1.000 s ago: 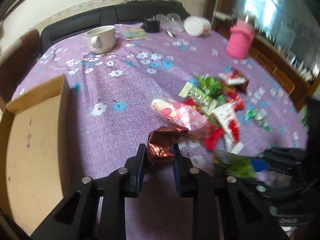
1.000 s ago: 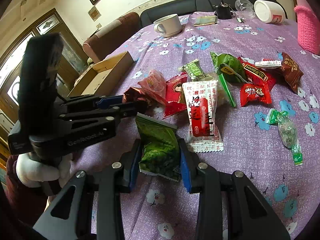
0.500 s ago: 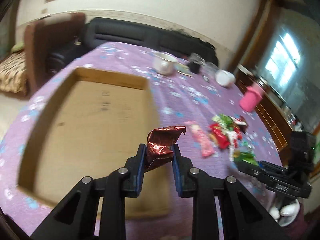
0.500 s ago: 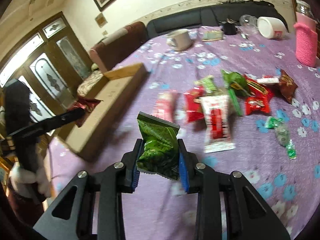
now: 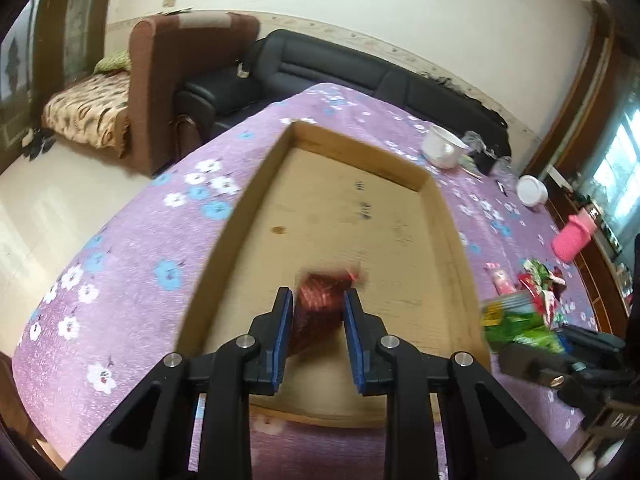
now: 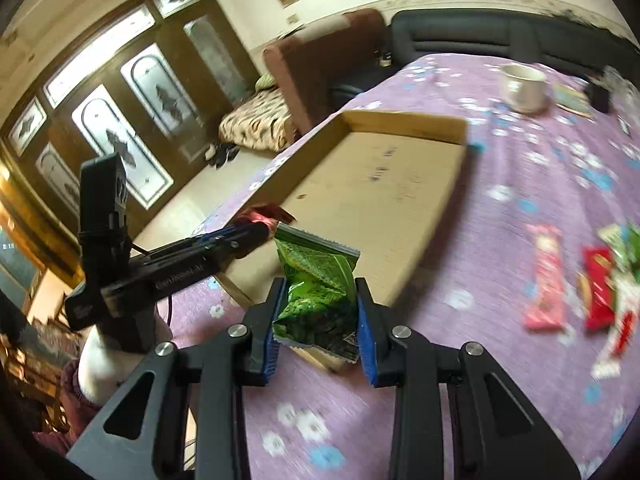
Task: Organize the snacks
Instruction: 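Carry both snacks over the cardboard box and open both tools to drop them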
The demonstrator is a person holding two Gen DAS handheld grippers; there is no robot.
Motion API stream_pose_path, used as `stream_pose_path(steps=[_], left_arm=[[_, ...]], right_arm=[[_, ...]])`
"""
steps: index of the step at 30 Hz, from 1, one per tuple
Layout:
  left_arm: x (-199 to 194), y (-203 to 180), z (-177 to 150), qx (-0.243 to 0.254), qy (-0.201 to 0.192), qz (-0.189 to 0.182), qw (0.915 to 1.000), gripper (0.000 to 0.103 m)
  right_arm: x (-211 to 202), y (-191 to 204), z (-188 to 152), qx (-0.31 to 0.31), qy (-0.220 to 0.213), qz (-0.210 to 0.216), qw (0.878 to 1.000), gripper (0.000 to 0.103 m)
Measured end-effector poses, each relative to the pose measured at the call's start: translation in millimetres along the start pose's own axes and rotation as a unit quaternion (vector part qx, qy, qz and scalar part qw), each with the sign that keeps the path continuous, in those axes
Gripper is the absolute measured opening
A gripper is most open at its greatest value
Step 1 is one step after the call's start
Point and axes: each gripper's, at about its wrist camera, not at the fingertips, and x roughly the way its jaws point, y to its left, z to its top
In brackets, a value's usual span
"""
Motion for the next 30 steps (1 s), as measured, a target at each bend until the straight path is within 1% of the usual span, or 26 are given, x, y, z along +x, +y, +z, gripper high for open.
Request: stream_pose_path(steps=[2, 4, 7, 8, 10, 12, 14, 17, 19, 21, 22, 24, 26, 28, 30], left_arm=[[-0.4, 8.5, -0.6, -0.015, 0.001, -0.006, 0.9999, 0.03], [-0.7, 12.8, 1.0, -0.027, 0.0, -0.012, 0.9996, 0.041], [-6.8, 20.0, 1.6, -0.044, -0.009, -0.022, 0.9987, 0.043], [-10.0, 22.6, 1.7, -0.052, -0.014, -0.025, 0.9982, 0.046], [-14.8, 24.1, 2.2, -0.061, -0.022, -0.027, 0.9975, 0.053], [-18.3, 24.4, 3.6, -0.065, -0.029, -0.029, 0.997, 0.054], [-21.7, 22.0, 4.1, -0.068, -0.034, -0.033, 0.9965, 0.054], [-26.9, 16.0, 4.4, -0.065, -0.041, -0.041, 0.9962, 0.055], [-31.2, 9.5, 4.6, -0.058, -0.047, -0.047, 0.9961, 0.06], [-34.9, 2.6, 4.4, -0.051, -0.052, -0.054, 0.9959, 0.062], [-36.3, -2.9, 4.0, -0.045, -0.054, -0.058, 0.9958, 0.062], [-38.1, -15.2, 2.9, -0.033, -0.059, -0.066, 0.9955, 0.062], [-36.6, -31.4, 1.7, -0.017, -0.057, -0.078, 0.9952, 0.064], [-34.1, -46.9, -0.6, 0.0, -0.049, -0.087, 0.995, 0.065], [-28.6, -68.3, -3.5, 0.02, -0.032, -0.103, 0.994, 0.065]], right_arm=[[18.7, 6.1, 4.2, -0.008, 0.012, -0.003, 1.0, 0.035], [35.4, 10.4, 6.7, -0.014, 0.024, -0.009, 1.0, 0.035], [54.5, 10.7, 8.5, -0.009, 0.037, -0.02, 0.999, 0.036], [58.8, 9.5, 8.5, -0.004, 0.039, -0.021, 0.999, 0.037], [60.0, 8.4, 8.3, 0.002, 0.042, -0.018, 0.999, 0.044], [53.6, 8.8, 7.7, 0.0, 0.034, -0.019, 0.999, 0.048], [42.1, 10.5, 6.9, -0.006, 0.022, -0.026, 0.999, 0.049], [7.6, 3.4, 6.1, 0.0, -0.018, -0.03, 0.999, 0.05], [-23.8, -11.0, -0.2, 0.011, -0.049, -0.047, 0.998, 0.06], [-58.2, -35.8, -12.4, 0.028, -0.08, -0.082, 0.993, 0.065], [-70.0, -47.4, -17.9, 0.036, -0.086, -0.098, 0.991, 0.068], [-94.0, -82.2, -32.3, 0.065, -0.089, -0.136, 0.985, 0.068], [-112.7, -121.7, -50.7, 0.106, -0.083, -0.175, 0.975, 0.068], [-123.0, -149.1, -64.5, 0.139, -0.077, -0.197, 0.967, 0.068], [-128.4, -167.9, -76.0, 0.162, -0.074, -0.206, 0.962, 0.068]])
